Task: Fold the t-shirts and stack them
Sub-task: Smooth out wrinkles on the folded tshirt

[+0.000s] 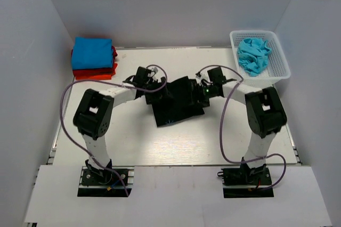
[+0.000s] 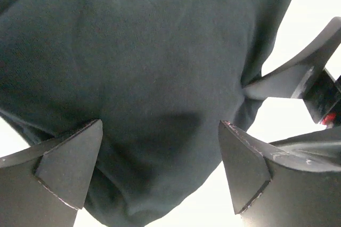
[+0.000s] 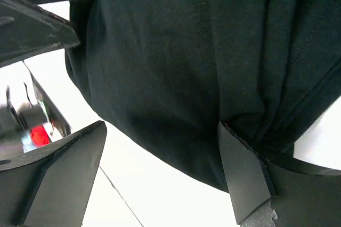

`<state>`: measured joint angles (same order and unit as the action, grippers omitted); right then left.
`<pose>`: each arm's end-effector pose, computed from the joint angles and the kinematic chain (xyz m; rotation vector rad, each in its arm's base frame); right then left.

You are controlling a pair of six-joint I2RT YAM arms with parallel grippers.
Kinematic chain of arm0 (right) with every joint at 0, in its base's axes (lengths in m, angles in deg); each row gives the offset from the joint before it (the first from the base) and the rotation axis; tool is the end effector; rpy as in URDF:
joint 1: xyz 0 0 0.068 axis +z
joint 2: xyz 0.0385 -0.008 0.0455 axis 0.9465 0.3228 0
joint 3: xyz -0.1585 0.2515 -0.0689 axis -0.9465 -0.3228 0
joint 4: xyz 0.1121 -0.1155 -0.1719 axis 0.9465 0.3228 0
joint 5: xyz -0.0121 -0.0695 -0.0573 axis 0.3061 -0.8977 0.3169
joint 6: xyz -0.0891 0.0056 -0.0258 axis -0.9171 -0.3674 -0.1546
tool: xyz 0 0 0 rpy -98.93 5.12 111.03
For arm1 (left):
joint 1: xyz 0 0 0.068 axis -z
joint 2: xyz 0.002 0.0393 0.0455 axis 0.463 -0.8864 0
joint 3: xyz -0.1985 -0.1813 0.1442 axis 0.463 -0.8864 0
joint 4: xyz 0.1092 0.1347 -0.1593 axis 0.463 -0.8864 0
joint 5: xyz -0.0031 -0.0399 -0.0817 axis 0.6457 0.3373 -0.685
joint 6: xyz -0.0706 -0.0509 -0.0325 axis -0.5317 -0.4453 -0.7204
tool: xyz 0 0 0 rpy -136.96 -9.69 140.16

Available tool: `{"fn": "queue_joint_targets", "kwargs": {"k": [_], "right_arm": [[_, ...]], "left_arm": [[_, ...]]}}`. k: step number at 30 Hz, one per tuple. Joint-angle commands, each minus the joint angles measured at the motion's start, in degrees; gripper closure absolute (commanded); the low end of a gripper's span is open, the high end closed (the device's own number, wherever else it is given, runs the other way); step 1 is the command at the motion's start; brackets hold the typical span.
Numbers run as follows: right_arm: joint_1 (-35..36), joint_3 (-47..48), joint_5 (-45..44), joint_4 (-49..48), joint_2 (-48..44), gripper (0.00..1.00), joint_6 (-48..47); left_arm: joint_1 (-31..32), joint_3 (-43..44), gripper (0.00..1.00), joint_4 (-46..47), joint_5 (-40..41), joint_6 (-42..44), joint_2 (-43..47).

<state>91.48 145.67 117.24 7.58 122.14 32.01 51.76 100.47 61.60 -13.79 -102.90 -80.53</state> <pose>0.3553 0.1847 0.1792 -0.3059 2.5786 1.0722 0.3676 -0.1999 0.1793 -0.0889 2.6136 -0.8994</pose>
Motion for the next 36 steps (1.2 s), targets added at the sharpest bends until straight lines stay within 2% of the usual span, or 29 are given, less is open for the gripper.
{"fn": "queue_joint_targets", "kwargs": {"k": [1,3,4,8,9,12,17,20,24,26,27,29,30,33,34,35,36], "right_arm": [[2.6,-9.1,0.6,8.0,-8.4,0.10,-4.5],[3.4,-10.9,-2.0,12.4,-13.1,0.10,-6.1],[3.8,-11.1,-3.3,13.3,-16.5,0.10,-6.3],[3.3,-5.6,-14.4,16.1,-22.3,0.10,-5.4],[3.4,-4.7,-16.7,15.1,-23.0,0.10,-5.4],[3.3,0.1,-18.6,13.4,-20.4,0.10,-4.6],[3.4,10.1,-17.3,12.6,-9.2,0.10,-4.3],[3.5,14.3,-17.8,13.2,-3.6,0.15,-3.8],[3.4,16.7,-18.1,13.9,0.1,0.35,-3.6],[3.8,16.1,-18.1,13.4,0.2,0.40,-3.7],[3.7,15.5,-18.0,13.2,0.3,0.48,-3.8],[3.7,14.9,-17.8,13.2,0.9,0.51,-3.8],[3.8,14.5,-17.8,12.9,0.9,0.61,-4.0],[3.7,14.7,-17.2,12.2,1.8,0.80,-4.2],[3.6,14.8,-16.8,11.9,2.0,0.87,-4.2],[3.7,14.8,-16.5,11.7,1.8,0.91,-4.2],[3.6,14.8,-16.4,11.3,1.8,0.94,-4.5]], "left_arm": [[2.5,-7.8,0.00,-6.9,-3.3,2.0,12.0],[3.8,-9.7,0.00,-8.8,-2.1,2.0,17.8],[3.9,-10.3,0.00,-10.6,1.5,2.0,23.2],[3.1,-9.1,0.00,-14.9,12.3,2.0,28.7],[2.5,-8.5,0.00,-16.6,18.1,1.0,28.7],[1.9,-7.0,0.00,-20.1,25.1,-2.1,25.1],[0.8,-5.8,0.02,-15.9,23.3,-2.1,18.3],[0.8,-4.6,0.15,-14.5,20.1,-1.5,14.2],[0.8,-4.6,0.32,-11.7,17.5,-1.5,11.8],[0.8,-5.3,0.45,-11.7,17.5,-1.5,10.9],[0.8,-5.3,0.49,-11.2,17.5,-1.5,10.4],[0.8,-5.3,0.60,-10.6,17.5,-1.5,9.8],[0.8,-5.3,0.68,-10.6,17.5,-1.5,9.8],[0.8,-5.3,0.82,-9.1,15.6,-1.5,9.8],[0.8,-5.3,0.94,-9.1,15.0,-1.0,9.8],[0.8,-5.3,1.00,-8.3,14.4,-1.0,9.8],[0.8,-5.3,1.00,-7.7,13.9,-1.0,9.8]]}}
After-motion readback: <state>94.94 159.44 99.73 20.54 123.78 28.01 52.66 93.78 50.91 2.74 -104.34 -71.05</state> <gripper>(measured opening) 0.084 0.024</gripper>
